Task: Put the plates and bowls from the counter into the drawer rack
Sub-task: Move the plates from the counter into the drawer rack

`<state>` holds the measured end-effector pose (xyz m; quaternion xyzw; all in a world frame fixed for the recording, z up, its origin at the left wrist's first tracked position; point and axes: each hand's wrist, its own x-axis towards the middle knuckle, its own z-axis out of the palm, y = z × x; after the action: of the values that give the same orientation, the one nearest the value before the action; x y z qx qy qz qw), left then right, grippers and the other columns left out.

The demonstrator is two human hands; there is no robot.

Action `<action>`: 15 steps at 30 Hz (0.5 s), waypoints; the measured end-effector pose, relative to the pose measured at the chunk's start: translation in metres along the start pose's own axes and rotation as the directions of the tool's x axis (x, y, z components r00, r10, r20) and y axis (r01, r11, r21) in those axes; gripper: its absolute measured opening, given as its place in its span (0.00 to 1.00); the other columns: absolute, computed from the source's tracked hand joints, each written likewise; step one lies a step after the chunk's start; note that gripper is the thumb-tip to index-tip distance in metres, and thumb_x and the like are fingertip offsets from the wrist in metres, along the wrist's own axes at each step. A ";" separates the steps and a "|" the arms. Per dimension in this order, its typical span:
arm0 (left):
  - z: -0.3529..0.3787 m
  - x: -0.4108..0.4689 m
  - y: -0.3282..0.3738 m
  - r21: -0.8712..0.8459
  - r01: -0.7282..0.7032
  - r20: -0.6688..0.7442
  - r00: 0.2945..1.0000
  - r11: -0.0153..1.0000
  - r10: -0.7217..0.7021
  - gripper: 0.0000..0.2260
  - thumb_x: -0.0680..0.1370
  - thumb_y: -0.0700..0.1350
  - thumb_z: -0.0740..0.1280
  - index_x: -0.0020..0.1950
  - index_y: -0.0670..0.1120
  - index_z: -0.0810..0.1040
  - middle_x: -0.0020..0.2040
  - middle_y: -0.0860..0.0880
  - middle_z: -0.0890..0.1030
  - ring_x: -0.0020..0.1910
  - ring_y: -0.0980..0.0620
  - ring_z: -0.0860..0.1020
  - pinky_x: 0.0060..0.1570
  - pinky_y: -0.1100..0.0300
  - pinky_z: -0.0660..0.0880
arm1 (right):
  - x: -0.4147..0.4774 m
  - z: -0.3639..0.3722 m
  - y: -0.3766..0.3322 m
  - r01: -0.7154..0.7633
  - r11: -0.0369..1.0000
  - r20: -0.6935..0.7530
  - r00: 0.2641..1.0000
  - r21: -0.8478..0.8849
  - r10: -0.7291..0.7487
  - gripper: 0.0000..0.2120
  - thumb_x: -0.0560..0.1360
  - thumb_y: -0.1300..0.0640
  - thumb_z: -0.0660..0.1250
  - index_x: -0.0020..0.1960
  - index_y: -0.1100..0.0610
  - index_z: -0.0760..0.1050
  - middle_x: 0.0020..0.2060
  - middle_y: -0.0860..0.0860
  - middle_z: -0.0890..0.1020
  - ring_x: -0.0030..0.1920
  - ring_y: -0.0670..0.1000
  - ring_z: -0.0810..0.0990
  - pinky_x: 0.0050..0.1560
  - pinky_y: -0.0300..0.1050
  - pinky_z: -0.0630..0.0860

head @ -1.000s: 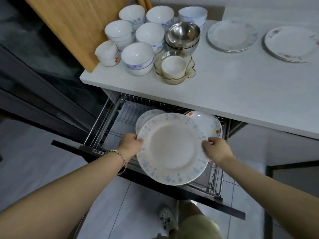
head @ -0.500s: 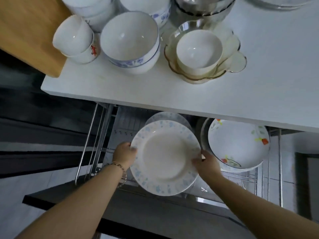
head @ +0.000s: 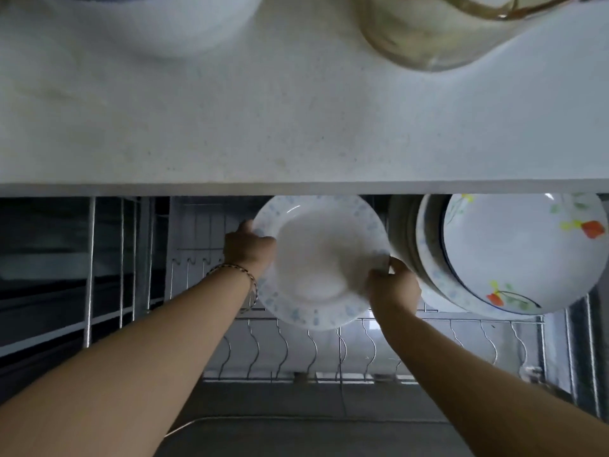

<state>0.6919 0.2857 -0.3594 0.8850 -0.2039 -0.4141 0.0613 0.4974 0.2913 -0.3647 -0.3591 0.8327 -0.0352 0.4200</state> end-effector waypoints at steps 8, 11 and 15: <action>0.002 0.003 0.006 0.000 -0.021 0.067 0.998 1.000 0.021 0.26 0.70 0.42 0.62 0.69 0.46 0.67 0.64 0.41 0.69 0.60 0.37 0.75 0.60 0.47 0.75 | -0.006 0.010 -0.003 -0.040 0.998 -0.080 0.996 -0.041 0.037 0.17 0.73 0.63 0.60 0.60 0.58 0.76 0.49 0.64 0.82 0.54 0.63 0.78 0.50 0.50 0.75; 0.001 0.006 0.006 -0.028 -0.006 0.090 0.996 1.000 0.008 0.27 0.69 0.42 0.63 0.69 0.45 0.66 0.65 0.41 0.70 0.60 0.38 0.75 0.58 0.46 0.76 | -0.006 0.015 -0.003 -0.031 0.998 -0.099 0.995 -0.049 0.026 0.17 0.73 0.64 0.60 0.60 0.58 0.76 0.49 0.63 0.82 0.53 0.63 0.78 0.51 0.51 0.76; 0.005 0.005 0.000 -0.139 -0.030 0.159 0.986 0.990 0.053 0.31 0.71 0.37 0.65 0.73 0.46 0.61 0.67 0.42 0.70 0.63 0.40 0.73 0.51 0.54 0.74 | -0.006 0.015 -0.005 -0.101 0.994 -0.128 0.986 0.046 0.106 0.19 0.75 0.64 0.58 0.65 0.56 0.73 0.55 0.64 0.79 0.57 0.61 0.75 0.52 0.48 0.71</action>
<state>0.6910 0.2843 -0.3660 0.8375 -0.1978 -0.4965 0.1135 0.5136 0.2952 -0.3688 -0.3038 0.8751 -0.0532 0.3729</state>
